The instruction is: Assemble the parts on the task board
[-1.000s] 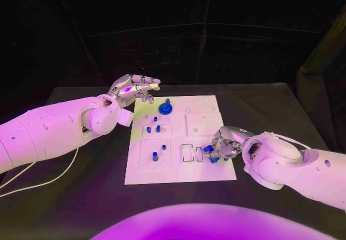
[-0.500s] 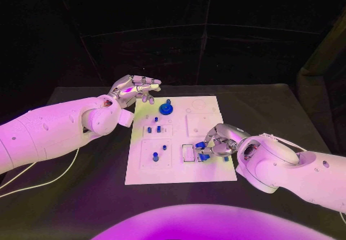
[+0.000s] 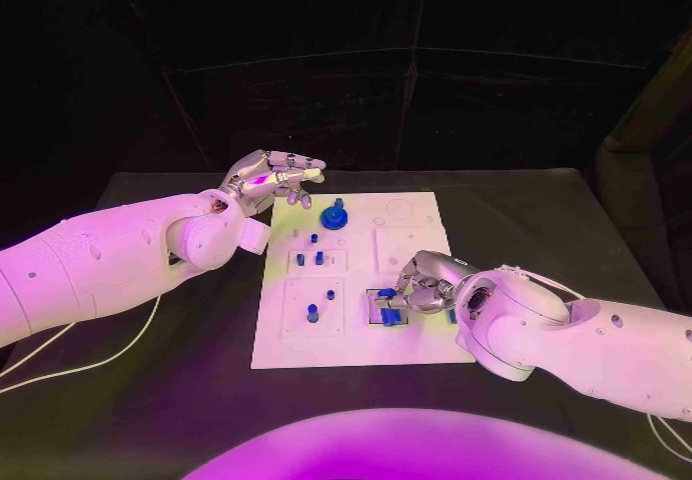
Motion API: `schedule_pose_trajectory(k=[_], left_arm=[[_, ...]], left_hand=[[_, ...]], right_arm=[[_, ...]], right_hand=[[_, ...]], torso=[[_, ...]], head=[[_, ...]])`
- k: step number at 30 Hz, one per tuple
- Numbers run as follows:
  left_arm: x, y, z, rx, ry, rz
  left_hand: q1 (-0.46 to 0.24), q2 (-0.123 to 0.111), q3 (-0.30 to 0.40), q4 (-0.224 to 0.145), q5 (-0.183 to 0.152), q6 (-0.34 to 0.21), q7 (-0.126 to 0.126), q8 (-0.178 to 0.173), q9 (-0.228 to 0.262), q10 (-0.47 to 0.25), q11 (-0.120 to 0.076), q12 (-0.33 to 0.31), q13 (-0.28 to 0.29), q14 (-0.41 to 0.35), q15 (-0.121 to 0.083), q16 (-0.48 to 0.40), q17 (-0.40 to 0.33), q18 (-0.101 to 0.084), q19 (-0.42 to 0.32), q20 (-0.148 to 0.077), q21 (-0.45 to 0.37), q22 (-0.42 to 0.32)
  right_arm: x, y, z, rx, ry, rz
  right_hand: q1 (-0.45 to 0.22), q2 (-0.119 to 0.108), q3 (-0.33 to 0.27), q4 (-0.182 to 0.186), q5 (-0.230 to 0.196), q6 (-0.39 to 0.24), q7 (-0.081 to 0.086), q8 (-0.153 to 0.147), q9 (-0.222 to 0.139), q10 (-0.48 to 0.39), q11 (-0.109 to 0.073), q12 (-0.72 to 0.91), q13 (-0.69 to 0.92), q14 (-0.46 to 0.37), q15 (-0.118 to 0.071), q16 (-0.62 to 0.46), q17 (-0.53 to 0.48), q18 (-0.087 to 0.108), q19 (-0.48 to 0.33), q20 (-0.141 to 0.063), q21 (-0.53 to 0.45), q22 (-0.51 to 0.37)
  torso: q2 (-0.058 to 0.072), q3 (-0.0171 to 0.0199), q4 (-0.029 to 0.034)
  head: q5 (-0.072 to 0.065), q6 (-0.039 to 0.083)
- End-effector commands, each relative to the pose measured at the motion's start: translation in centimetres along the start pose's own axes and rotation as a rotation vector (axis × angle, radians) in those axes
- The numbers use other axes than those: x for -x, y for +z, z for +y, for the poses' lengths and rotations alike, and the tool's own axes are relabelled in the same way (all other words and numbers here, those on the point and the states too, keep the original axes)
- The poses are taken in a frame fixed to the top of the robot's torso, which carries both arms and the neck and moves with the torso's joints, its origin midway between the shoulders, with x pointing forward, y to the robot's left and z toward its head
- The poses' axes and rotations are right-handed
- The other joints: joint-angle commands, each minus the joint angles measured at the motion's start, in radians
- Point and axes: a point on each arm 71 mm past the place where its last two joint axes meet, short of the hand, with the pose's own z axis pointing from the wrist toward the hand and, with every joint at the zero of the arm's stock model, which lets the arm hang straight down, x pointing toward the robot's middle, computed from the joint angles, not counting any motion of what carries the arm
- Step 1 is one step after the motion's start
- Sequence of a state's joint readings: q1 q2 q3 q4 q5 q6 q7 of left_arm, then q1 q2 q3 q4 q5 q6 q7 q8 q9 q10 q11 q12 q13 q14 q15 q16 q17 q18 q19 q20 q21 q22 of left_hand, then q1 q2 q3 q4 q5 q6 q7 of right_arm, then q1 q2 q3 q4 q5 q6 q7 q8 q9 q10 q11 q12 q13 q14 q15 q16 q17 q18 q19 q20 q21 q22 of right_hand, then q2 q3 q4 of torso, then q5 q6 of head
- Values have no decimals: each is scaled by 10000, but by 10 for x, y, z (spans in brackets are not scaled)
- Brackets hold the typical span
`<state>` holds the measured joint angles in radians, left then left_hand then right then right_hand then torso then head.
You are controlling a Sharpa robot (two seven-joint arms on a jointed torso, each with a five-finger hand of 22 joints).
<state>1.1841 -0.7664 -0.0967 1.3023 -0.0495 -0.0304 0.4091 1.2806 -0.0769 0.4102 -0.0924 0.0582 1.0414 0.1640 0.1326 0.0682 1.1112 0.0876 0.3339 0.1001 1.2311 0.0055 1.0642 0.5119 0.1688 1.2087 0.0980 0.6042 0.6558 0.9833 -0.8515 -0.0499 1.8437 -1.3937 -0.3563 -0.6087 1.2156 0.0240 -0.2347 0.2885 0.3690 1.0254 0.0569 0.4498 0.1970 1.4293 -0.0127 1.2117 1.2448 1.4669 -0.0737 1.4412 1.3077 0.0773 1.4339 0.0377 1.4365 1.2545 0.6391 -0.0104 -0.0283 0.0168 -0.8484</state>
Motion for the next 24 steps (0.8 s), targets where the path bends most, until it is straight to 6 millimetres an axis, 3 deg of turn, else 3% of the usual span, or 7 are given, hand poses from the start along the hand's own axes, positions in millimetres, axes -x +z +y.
schedule_pose_trajectory(k=[1,7,10,16,19,21,24], left_arm=[[-2,1,-1,-27,-107,162],[-2,1,-1,-18,-111,173],[-3,1,-1,-16,-114,181],[-3,1,-1,-12,-118,195],[-3,1,-1,-8,-118,195],[-3,1,-1,-5,-118,195],[-3,1,-1,-2,-118,196]], left_hand=[[25,22,-57,6,-31,-82,-13,40,6,-49,-4,50,9,-41,0,-12,-8,137,-6,78,-34,-15],[15,22,-66,13,-31,-83,-14,44,6,-55,-4,53,8,-44,2,-11,-10,136,-6,79,-38,-18],[15,22,-66,13,-31,-83,-14,44,6,-55,-4,53,8,-44,2,-11,-10,136,-6,79,-38,-18],[15,22,-66,13,-31,-83,-14,44,6,-55,-4,53,8,-44,2,-11,-10,136,-6,79,-38,-18],[15,22,-66,13,-31,-83,-14,44,6,-55,-4,53,8,-44,2,-11,-10,136,-6,79,-38,-18],[15,22,-66,13,-31,-83,-14,44,6,-55,-4,53,8,-44,2,-11,-10,136,-6,79,-38,-18],[15,22,-66,13,-31,-83,-14,44,6,-55,-4,53,8,-44,2,-11,-10,136,-6,79,-38,-18]], right_arm=[[-1,2,0,-264,-251,116],[-1,5,1,-332,-412,-23],[0,6,2,-322,-435,-155],[0,8,5,-194,-453,-295],[0,8,6,-152,-469,-319],[0,7,6,-113,-492,-324],[0,6,6,-4,-555,-269]], right_hand=[[-153,3,-112,2,-343,79,-7,47,56,34,-69,-54,2,703,-102,69,689,-144,-1,-92,48,7],[-806,-150,-474,29,-2496,80,-12,-8,209,17,-75,-239,-42,680,-110,34,603,-142,-7,-109,22,-13],[-1424,-845,-166,64,-3207,-12,23,-75,270,-48,-49,-417,-125,650,-96,-40,480,-139,-24,-91,-5,-44],[-2232,-1873,330,101,-3188,-104,42,-140,337,-142,-25,-668,-259,620,-80,-125,345,-124,-56,-91,-51,-111],[-2352,-1914,507,88,-3183,-117,62,-158,405,-143,75,-724,-252,995,17,1193,2446,-117,-56,-52,-65,-113],[-2303,-1897,531,97,-3182,-121,75,-169,442,-133,21,-734,-232,601,-37,262,861,-125,-56,-20,-72,-117],[-1899,-1521,776,53,-3136,-106,61,-172,496,-111,2,-729,-193,542,-44,-5,496,-126,-39,-43,-63,-84]], torso=[[2,7,-10],[-2,6,-28],[-3,6,-32],[1,11,-26],[-1,10,-23],[-4,9,-26],[-6,14,-28]], head=[[17,-12],[32,-25],[31,-16],[24,-15],[26,-18],[30,-19],[39,-26]])
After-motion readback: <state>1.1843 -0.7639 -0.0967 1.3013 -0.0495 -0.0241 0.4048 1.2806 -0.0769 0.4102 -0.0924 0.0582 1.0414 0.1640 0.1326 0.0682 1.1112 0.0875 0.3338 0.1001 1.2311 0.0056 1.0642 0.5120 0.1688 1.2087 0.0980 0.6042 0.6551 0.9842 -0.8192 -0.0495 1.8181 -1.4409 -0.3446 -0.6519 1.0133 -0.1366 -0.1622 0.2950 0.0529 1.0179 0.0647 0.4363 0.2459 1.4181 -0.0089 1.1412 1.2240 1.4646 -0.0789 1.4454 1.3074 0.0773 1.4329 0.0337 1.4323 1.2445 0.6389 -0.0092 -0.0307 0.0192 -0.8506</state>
